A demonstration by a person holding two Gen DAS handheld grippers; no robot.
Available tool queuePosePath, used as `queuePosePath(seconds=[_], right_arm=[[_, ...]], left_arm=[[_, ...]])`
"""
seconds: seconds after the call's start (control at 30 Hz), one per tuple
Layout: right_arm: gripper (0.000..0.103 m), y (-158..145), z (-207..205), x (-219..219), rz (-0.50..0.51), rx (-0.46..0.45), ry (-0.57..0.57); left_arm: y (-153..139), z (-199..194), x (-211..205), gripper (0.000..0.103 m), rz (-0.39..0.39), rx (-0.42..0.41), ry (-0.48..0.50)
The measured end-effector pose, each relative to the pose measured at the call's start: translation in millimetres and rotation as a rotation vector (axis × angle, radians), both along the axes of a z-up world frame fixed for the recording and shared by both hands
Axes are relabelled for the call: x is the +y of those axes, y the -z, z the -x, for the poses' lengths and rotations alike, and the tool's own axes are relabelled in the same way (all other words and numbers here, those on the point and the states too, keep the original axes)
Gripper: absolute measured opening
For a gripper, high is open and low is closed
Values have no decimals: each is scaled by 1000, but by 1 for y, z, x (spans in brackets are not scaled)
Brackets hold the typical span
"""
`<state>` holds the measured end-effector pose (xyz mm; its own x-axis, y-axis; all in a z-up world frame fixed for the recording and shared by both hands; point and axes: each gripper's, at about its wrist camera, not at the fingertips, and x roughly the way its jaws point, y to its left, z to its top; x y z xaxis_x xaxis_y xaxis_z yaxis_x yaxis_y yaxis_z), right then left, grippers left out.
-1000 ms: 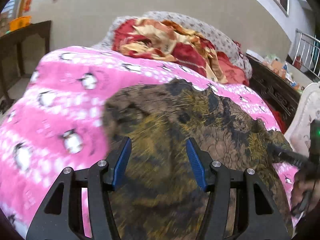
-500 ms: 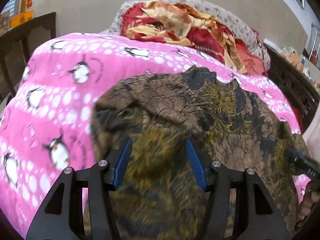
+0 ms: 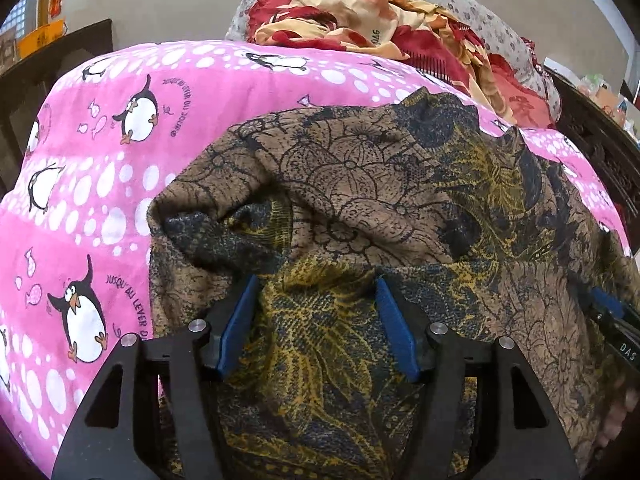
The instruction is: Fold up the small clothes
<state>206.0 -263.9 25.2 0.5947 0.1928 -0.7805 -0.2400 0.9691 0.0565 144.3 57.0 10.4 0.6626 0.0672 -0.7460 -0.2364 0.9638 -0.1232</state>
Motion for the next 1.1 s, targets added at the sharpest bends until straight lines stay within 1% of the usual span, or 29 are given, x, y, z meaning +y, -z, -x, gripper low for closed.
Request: queuePosePath(seconds=[0.07, 0.2, 0.3, 0.33, 0.37, 0.43, 0.47, 0.5, 0.53, 0.57, 0.6, 0.63, 0.67, 0.73, 0.77, 0.83, 0.9, 0.93, 0.97, 1.0, 1.03, 1.07, 1.1], right_arm=[[48, 2, 2, -2, -9, 3, 3], [49, 3, 1, -4, -19, 8, 10], [49, -2, 2, 2, 18, 21, 23], [49, -8, 6, 7, 45, 28, 47], [49, -18, 17, 17, 32, 16, 58], [49, -30, 45, 38, -14, -9, 41], [53, -28, 55, 44, -16, -3, 37], [64, -22, 61, 50, -9, 26, 29], [66, -6, 63, 56, 21, 119, 11], [65, -3, 67, 60, 52, 138, -1], [64, -12, 73, 63, 74, 98, -12], [64, -25, 80, 61, 70, 72, -12], [64, -42, 88, 54, 23, 37, -8], [64, -73, 104, 26, -57, -36, 11], [64, -85, 109, 1, -68, -64, 44], [64, -92, 115, -52, -80, -82, 132], [64, -84, 126, -125, -99, -71, 305], [64, -75, 135, -162, -143, -49, 400], [63, -75, 128, -196, -196, -27, 466], [55, -72, 124, -230, -261, -3, 531], [52, -66, 121, -262, -327, 21, 586], [50, -58, 120, -290, -390, 36, 634], [49, -50, 119, -311, -429, 44, 671]], left_arm=[[-1, -7, -1, 62, -5, 3, 0], [0, -9, -4, 63, -20, 10, -1], [0, -9, -4, 63, -20, 11, -1], [0, -9, -3, 63, -15, 9, -1], [1, -9, -3, 63, -11, 9, -1], [1, -10, -4, 64, -19, 13, 1], [1, -11, -6, 64, -32, 19, 2], [0, -12, -8, 65, -48, 24, 3], [-3, -12, -12, 65, -72, 34, 10], [-9, -12, -14, 64, -90, 46, 28], [-18, -8, -16, 64, -97, 42, 42], [-26, 0, -16, 64, -86, 11, 52], [-37, 15, -17, 64, -60, -39, 78], [-48, 42, -23, 65, -36, -96, 132], [-47, 52, -26, 65, -26, -96, 158], [-36, 68, -34, 65, -18, -66, 213], [-22, 77, -39, 65, -36, -47, 242], [-11, 79, -41, 65, -51, -30, 248], [0, 77, -42, 65, -45, 15, 246], [-1, 77, -40, 66, -30, 6, 243], [-1, 78, -36, 67, -3, -9, 229], [2, 76, -34, 68, 9, 1, 224], [2, 75, -33, 68, 14, 0, 224]])
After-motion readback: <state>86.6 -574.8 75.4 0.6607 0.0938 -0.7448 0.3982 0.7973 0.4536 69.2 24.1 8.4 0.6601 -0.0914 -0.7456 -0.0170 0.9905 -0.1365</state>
